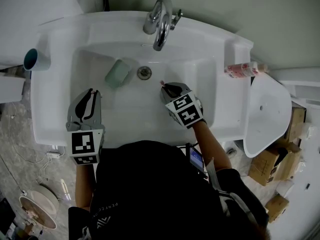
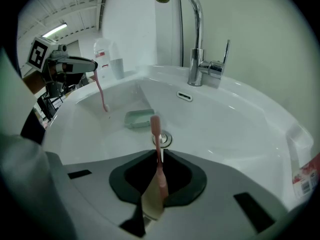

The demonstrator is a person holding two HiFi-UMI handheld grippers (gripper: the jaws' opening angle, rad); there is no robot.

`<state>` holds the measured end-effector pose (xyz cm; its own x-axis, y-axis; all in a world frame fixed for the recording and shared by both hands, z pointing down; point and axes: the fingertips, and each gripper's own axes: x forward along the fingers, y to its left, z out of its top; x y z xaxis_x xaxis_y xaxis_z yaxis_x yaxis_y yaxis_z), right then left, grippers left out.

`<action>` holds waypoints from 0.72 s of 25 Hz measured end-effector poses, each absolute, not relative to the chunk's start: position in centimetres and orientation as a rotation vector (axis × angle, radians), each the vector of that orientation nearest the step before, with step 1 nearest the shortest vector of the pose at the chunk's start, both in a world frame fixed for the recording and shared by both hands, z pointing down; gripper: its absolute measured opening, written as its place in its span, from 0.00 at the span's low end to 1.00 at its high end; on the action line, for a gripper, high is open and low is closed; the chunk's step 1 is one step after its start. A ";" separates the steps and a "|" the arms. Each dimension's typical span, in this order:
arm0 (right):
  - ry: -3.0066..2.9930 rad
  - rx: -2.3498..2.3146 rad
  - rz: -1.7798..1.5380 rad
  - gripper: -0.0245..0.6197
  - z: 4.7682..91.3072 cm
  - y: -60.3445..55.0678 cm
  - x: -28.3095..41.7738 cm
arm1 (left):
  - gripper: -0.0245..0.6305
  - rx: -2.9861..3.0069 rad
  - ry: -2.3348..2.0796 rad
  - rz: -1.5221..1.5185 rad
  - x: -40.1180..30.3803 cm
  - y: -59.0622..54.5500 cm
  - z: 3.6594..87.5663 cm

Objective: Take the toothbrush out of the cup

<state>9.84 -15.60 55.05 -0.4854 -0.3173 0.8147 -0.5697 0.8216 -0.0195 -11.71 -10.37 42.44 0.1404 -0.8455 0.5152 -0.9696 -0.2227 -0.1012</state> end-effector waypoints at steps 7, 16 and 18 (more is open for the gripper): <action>-2.143 0.727 0.306 0.09 52.2 -15.9 10.0 | 0.14 2.200 -1.794 0.657 -12.5 -10.7 41.3; -2.160 0.833 0.220 0.09 48.5 -15.6 9.9 | 0.13 2.277 -1.780 0.570 -13.0 -11.1 39.6; -2.162 0.850 0.207 0.09 47.7 -15.4 9.7 | 0.13 2.292 -1.787 0.544 -13.2 -11.3 39.0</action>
<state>9.74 -15.41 47.75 -0.4654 -0.5070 0.7255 -0.6352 0.7621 0.1251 -13.21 -11.26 39.04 0.2084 -0.8954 0.3936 -0.9628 -0.2585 -0.0783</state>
